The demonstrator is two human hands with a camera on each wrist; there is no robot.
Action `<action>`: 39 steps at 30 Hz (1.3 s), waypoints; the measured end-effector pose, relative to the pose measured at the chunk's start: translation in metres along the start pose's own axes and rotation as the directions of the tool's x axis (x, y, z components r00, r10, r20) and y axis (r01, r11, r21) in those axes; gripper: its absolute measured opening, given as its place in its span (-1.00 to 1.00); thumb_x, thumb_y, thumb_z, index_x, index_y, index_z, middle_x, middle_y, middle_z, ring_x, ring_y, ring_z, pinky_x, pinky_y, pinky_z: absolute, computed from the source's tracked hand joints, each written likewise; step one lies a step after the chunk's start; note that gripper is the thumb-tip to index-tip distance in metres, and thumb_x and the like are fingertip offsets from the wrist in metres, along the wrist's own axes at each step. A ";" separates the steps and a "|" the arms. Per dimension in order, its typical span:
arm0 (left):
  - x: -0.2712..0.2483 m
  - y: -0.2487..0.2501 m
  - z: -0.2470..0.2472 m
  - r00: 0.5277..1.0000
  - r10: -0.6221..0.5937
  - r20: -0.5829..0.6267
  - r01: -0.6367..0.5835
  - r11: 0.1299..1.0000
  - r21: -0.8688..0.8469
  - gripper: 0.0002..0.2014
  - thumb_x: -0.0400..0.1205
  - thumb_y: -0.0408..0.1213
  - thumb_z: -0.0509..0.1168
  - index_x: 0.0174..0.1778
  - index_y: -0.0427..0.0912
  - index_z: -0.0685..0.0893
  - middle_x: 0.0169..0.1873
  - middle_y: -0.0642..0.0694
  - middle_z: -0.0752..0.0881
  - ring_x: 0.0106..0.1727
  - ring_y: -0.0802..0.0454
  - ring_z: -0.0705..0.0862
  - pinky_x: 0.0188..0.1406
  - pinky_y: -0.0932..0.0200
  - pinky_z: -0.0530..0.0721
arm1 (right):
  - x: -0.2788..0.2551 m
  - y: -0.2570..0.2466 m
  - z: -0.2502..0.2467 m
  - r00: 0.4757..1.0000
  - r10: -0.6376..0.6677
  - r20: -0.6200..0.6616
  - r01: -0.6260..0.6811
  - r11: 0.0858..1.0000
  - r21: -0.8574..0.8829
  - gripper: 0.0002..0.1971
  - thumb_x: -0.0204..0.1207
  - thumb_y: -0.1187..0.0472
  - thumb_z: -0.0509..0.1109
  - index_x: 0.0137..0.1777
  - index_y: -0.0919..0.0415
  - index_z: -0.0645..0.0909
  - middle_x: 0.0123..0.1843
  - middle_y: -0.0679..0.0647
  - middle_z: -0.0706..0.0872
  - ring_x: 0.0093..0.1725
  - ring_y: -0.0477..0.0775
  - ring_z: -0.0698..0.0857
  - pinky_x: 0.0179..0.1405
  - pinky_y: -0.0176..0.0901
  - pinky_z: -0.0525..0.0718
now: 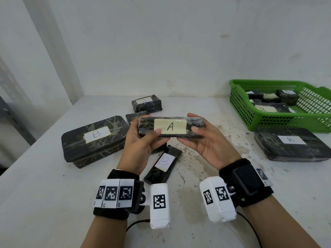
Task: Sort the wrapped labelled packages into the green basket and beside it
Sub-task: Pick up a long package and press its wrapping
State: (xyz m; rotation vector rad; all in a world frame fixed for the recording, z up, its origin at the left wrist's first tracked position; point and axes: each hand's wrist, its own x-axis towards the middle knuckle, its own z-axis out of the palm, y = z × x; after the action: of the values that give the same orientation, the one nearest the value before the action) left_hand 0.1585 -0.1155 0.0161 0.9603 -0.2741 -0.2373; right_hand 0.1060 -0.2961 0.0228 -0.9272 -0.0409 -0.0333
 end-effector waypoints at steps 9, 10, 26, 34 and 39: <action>-0.002 0.001 0.002 1.000 0.004 -0.019 -0.004 0.999 0.043 -0.65 0.56 -0.67 0.30 0.20 -0.26 0.50 -0.04 -0.22 0.75 -0.11 -0.06 0.84 -0.20 0.14 0.82 | 0.001 0.006 0.003 0.996 -0.056 -0.067 0.048 0.992 -0.116 -0.63 0.55 0.66 0.21 0.20 0.26 0.56 0.21 0.30 0.71 0.06 0.15 0.82 -0.09 -0.12 0.82; -0.002 0.000 0.002 0.999 0.007 -0.032 -0.005 0.999 0.052 -0.66 0.58 -0.68 0.28 0.19 -0.27 0.51 -0.03 -0.23 0.74 -0.11 -0.06 0.84 -0.21 0.14 0.82 | 0.001 0.007 0.003 0.996 -0.052 -0.069 0.044 0.993 -0.111 -0.65 0.52 0.62 0.27 0.19 0.26 0.56 0.21 0.29 0.71 0.06 0.15 0.82 -0.08 -0.12 0.82; -0.007 -0.003 0.008 0.999 0.047 -0.016 -0.044 0.985 0.169 -0.66 0.53 -0.67 0.37 0.11 -0.22 0.56 -0.13 -0.13 0.81 -0.10 -0.06 0.84 -0.18 0.16 0.80 | 0.000 0.012 0.006 0.979 -0.134 -0.155 0.095 0.967 -0.235 -0.60 0.34 0.50 0.52 0.11 0.22 0.52 0.12 0.28 0.74 0.00 0.13 0.82 -0.15 -0.18 0.81; -0.006 -0.006 0.007 0.998 0.063 0.008 -0.064 0.981 0.181 -0.72 0.57 -0.67 0.32 0.05 -0.22 0.61 -0.20 -0.09 0.82 -0.11 -0.05 0.84 -0.18 0.18 0.80 | 0.000 0.008 0.005 0.978 -0.126 -0.166 0.078 0.960 -0.269 -0.60 0.31 0.35 0.56 0.09 0.16 0.51 0.06 0.21 0.79 -0.07 0.16 0.85 -0.23 -0.16 0.81; -0.003 -0.003 0.000 0.998 0.063 -0.023 -0.057 0.977 0.204 -0.68 0.54 -0.71 0.33 0.06 -0.23 0.66 -0.11 -0.22 0.78 -0.09 -0.10 0.83 -0.17 0.15 0.82 | 0.000 0.003 0.006 0.975 0.105 -0.196 -0.172 0.916 -0.363 -0.14 0.20 -0.44 0.36 0.38 0.15 0.53 0.20 0.21 0.80 0.04 0.26 0.84 -0.31 -0.13 0.83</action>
State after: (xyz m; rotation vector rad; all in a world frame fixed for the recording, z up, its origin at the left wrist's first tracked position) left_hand 0.1556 -0.1164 0.0129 1.1556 -0.3042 -0.1410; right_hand 0.1064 -0.2897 0.0244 -1.3095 0.2007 0.0117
